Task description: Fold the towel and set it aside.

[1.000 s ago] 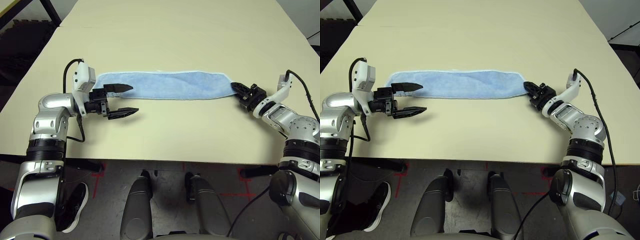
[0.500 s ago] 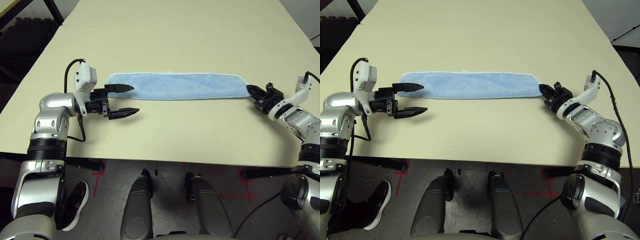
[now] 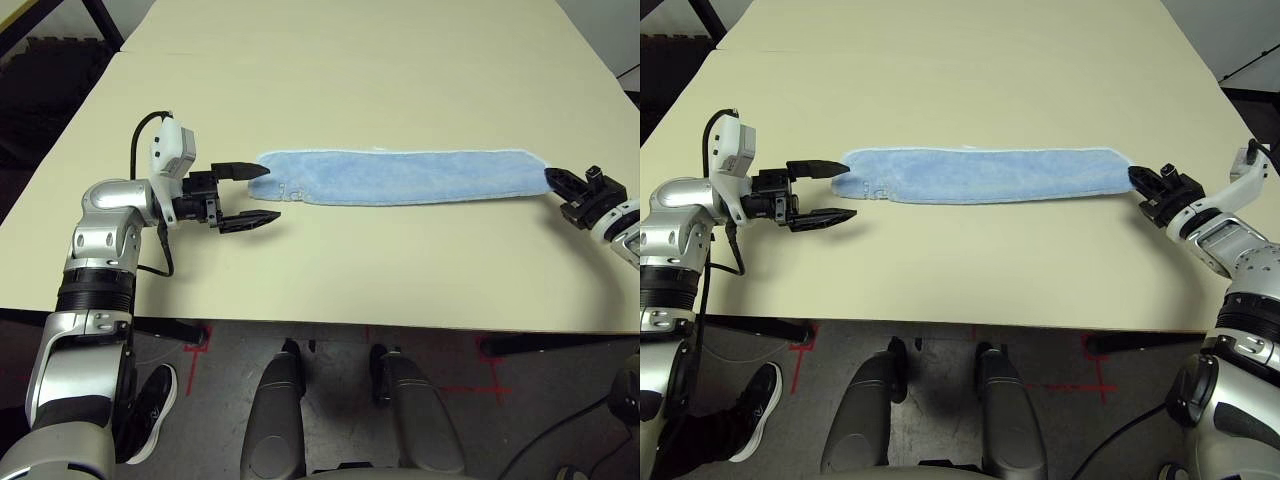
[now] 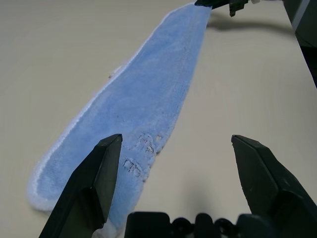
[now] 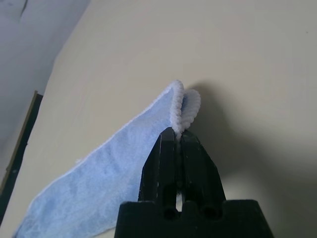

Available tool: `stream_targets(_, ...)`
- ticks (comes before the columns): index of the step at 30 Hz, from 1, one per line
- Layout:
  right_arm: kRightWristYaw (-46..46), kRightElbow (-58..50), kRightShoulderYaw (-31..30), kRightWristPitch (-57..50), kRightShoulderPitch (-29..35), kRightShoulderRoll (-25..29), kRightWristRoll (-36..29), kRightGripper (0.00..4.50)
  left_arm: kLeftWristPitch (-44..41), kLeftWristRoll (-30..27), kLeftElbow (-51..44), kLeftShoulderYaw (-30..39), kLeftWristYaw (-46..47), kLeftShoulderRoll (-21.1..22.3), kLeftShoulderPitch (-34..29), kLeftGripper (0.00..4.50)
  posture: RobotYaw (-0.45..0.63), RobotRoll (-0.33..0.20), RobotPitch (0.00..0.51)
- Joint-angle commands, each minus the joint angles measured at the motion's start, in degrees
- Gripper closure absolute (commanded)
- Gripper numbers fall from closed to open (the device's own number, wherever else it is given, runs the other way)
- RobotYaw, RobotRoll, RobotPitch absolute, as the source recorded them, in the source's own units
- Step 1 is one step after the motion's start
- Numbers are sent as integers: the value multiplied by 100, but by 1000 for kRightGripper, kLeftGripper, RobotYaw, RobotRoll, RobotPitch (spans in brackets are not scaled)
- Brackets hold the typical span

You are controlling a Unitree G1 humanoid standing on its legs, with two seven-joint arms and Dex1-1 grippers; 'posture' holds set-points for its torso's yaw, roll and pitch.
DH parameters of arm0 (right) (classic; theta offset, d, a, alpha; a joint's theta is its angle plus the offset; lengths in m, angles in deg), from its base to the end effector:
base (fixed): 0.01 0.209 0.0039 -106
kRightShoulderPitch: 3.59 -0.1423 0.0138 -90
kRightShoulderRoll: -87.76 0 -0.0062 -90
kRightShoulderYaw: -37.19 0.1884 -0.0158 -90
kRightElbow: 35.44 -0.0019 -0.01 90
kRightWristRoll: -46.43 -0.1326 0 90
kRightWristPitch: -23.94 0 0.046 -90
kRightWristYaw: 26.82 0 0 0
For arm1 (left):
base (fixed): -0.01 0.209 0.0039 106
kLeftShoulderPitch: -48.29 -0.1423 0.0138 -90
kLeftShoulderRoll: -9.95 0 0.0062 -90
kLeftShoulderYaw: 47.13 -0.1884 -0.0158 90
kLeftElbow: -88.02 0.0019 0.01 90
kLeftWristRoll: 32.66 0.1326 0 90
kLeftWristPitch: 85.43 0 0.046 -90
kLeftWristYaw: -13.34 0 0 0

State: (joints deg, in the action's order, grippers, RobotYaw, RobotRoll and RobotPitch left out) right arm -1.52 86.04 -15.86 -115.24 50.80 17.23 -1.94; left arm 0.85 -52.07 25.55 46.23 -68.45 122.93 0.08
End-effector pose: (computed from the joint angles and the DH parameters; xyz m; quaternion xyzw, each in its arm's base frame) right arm 0.2650 -0.3380 0.1485 0.3936 0.0469 0.0998 0.9126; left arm 0.3070 0.2817 0.1990 0.1732 -0.0236 -0.5695 0.8032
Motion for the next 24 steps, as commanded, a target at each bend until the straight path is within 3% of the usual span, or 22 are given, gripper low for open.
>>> stream_targets(1,155,-146,-1,-167,-139,-34,-167,4435,76,16,41,-66,-76,-12,-12,0,-37,0,217)
stream_targets(12,707,-670,-540,-686,-576,-127,-327,4435,52,17,-9,-67,-68,22,-63,0,-27,0,218)
stream_targets(24,953,-1360,-1372,-945,-673,-580,-202,4435,239,24,185,-57,-164,-13,72,0,-22,0,218)
